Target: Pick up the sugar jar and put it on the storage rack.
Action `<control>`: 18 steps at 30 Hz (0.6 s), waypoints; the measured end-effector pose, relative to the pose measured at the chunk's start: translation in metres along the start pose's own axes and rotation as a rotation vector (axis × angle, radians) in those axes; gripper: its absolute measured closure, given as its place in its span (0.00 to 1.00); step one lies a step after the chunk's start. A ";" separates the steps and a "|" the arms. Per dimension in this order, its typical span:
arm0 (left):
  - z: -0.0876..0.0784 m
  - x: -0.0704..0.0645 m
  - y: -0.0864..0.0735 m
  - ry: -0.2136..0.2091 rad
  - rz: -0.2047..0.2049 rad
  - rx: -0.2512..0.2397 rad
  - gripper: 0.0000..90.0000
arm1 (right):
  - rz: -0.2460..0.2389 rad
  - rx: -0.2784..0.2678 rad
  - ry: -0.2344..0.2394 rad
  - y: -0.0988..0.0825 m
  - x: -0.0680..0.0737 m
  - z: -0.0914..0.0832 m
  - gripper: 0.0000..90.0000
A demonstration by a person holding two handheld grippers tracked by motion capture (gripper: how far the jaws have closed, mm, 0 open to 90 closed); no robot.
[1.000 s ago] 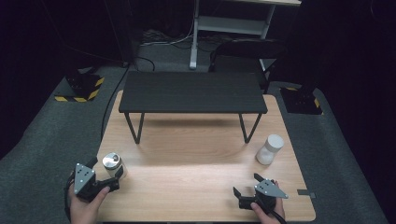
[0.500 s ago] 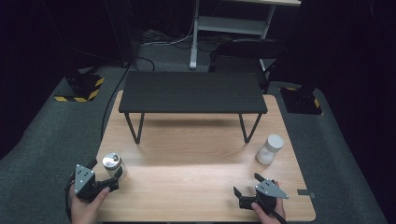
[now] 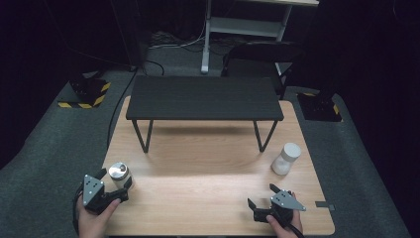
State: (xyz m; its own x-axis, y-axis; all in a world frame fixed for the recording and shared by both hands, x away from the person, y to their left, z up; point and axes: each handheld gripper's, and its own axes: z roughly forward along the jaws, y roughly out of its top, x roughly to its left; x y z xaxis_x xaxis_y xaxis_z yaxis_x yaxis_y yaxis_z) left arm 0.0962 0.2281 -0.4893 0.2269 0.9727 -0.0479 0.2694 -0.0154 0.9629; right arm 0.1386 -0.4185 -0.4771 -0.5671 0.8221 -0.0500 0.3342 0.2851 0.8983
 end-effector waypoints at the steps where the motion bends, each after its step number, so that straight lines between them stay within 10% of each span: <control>1: 0.001 -0.001 -0.001 0.004 0.000 -0.003 0.07 | 0.001 -0.001 0.000 0.000 0.000 0.000 0.00; 18: 0.006 0.000 -0.008 0.018 -0.037 -0.029 0.33 | -0.003 -0.012 -0.009 -0.002 0.002 -0.001 0.00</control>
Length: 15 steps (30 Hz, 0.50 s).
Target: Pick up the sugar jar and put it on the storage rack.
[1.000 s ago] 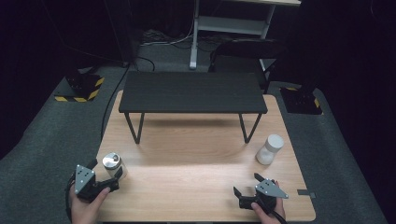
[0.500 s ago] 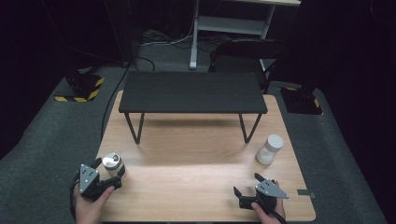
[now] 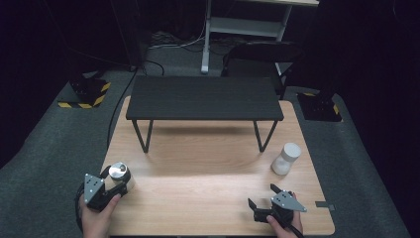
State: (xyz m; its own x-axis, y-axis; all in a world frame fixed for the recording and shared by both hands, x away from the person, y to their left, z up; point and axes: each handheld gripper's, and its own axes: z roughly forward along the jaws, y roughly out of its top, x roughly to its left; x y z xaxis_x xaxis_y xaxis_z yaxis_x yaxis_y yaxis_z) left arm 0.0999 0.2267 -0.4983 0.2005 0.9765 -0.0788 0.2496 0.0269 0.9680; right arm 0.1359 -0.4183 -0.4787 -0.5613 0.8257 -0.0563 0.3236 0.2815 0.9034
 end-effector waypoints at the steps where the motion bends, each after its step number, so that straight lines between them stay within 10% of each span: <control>1: 0.000 0.000 0.000 -0.001 0.001 -0.002 0.34 | 0.000 0.001 0.001 0.000 0.000 0.000 0.00; 15: -0.001 -0.006 0.000 0.020 0.038 -0.009 0.38 | 0.003 0.000 -0.002 0.000 0.000 0.000 0.00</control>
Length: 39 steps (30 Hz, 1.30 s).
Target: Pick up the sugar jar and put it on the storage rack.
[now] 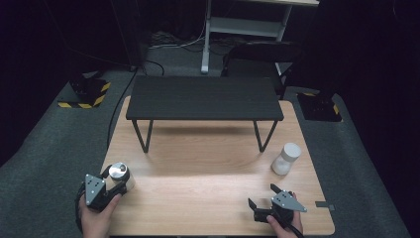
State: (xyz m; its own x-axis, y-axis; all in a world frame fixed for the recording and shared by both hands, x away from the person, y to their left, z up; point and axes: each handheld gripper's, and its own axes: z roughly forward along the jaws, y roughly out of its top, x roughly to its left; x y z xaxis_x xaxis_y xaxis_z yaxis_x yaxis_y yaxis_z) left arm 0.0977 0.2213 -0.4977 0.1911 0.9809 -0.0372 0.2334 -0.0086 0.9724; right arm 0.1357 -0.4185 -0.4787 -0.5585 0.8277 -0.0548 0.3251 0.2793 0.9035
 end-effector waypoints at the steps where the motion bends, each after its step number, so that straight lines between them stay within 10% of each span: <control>1: 0.000 0.000 0.000 0.002 -0.006 -0.001 0.38 | -0.002 0.002 0.002 0.000 0.000 0.000 0.00; 22: -0.005 0.002 0.004 -0.019 -0.057 -0.014 0.39 | -0.004 0.004 0.003 0.001 -0.001 0.000 0.00; 39: -0.003 -0.026 0.021 -0.110 -0.022 -0.019 0.39 | -0.006 0.006 0.008 0.001 -0.002 0.000 0.00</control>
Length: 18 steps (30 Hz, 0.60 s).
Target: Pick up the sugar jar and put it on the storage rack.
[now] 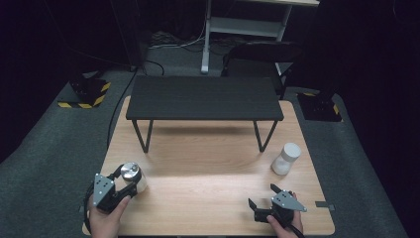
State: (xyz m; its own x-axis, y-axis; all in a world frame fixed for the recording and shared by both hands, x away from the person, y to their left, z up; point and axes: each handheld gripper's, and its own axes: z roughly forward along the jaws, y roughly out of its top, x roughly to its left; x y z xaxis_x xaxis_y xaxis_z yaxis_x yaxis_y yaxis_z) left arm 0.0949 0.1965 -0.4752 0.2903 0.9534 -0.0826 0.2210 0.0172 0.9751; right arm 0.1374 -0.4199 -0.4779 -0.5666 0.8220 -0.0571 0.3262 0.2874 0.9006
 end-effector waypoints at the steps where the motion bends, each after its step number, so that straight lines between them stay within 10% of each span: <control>1: 0.000 0.000 0.000 0.000 0.000 0.000 0.39 | 0.000 0.000 0.000 0.000 0.000 0.000 0.00; 18: 0.020 -0.030 0.022 -0.064 0.008 -0.003 0.39 | 0.001 -0.004 0.001 -0.001 0.000 0.000 0.00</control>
State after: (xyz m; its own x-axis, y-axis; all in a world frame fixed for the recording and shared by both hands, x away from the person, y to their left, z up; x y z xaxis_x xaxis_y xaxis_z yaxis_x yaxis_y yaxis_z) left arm 0.1100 0.1625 -0.4549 0.3511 0.9322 -0.0875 0.2156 0.0105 0.9764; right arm 0.1371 -0.4207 -0.4783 -0.5673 0.8217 -0.0553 0.3241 0.2845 0.9022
